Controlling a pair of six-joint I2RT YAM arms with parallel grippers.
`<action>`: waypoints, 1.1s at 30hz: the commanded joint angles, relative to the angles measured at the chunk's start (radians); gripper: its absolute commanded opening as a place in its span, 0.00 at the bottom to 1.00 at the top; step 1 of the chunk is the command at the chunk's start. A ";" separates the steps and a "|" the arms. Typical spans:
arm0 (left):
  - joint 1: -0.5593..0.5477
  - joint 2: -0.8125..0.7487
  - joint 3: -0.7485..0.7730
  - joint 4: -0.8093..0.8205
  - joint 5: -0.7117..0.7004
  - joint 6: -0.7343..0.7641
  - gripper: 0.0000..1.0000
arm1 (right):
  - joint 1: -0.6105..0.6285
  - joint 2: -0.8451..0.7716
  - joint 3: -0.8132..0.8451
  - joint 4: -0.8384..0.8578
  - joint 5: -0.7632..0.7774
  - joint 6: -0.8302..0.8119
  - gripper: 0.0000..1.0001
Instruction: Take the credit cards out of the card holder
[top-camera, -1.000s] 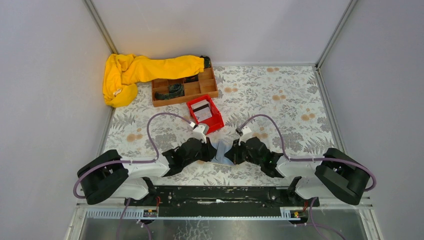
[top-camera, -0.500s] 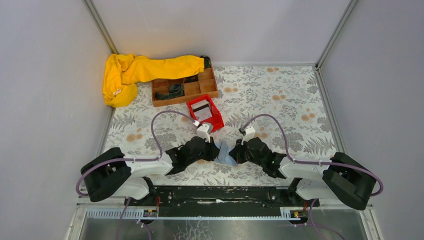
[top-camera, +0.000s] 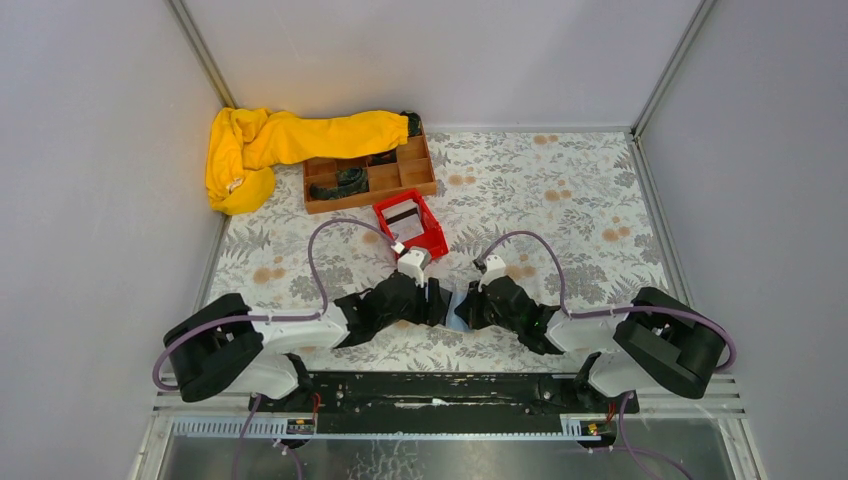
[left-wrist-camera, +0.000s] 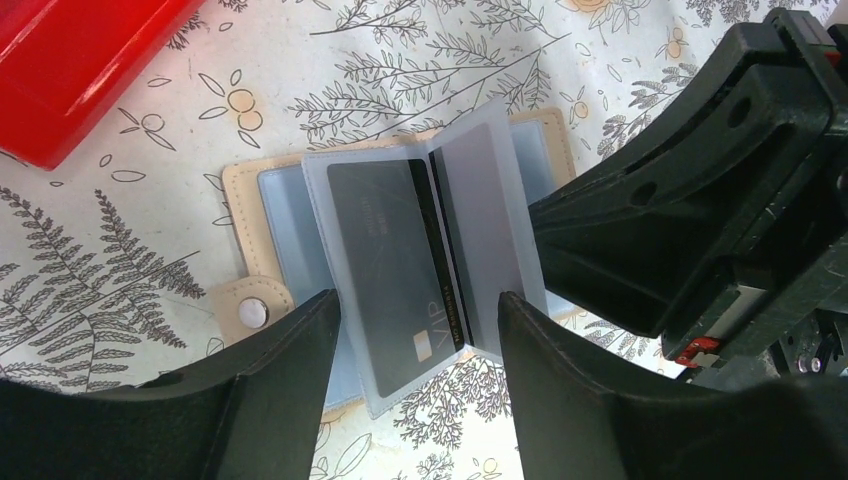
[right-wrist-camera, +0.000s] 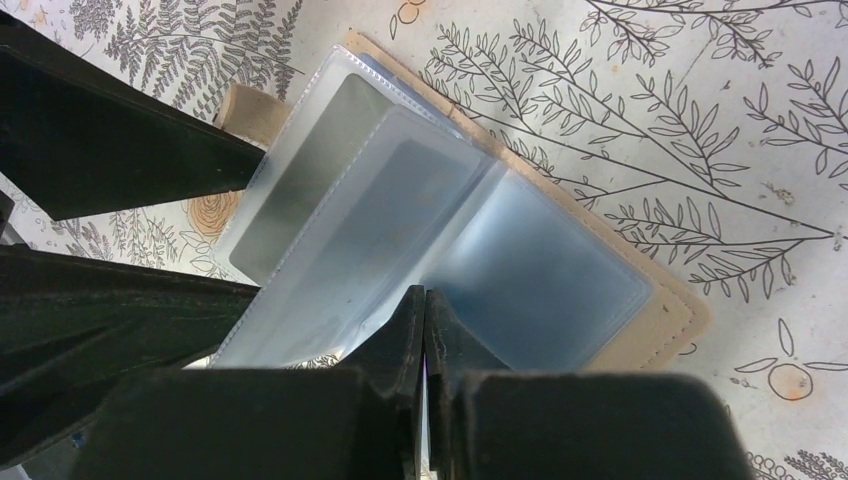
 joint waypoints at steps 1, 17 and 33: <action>-0.010 0.020 0.031 -0.004 -0.007 0.024 0.67 | 0.000 0.016 0.012 0.015 -0.005 0.006 0.01; -0.040 0.103 0.088 -0.039 -0.045 0.041 0.83 | -0.015 -0.366 -0.067 -0.179 0.223 0.015 0.38; -0.050 0.131 0.092 -0.043 -0.088 0.056 0.85 | -0.014 -0.555 -0.090 -0.144 0.282 -0.015 0.31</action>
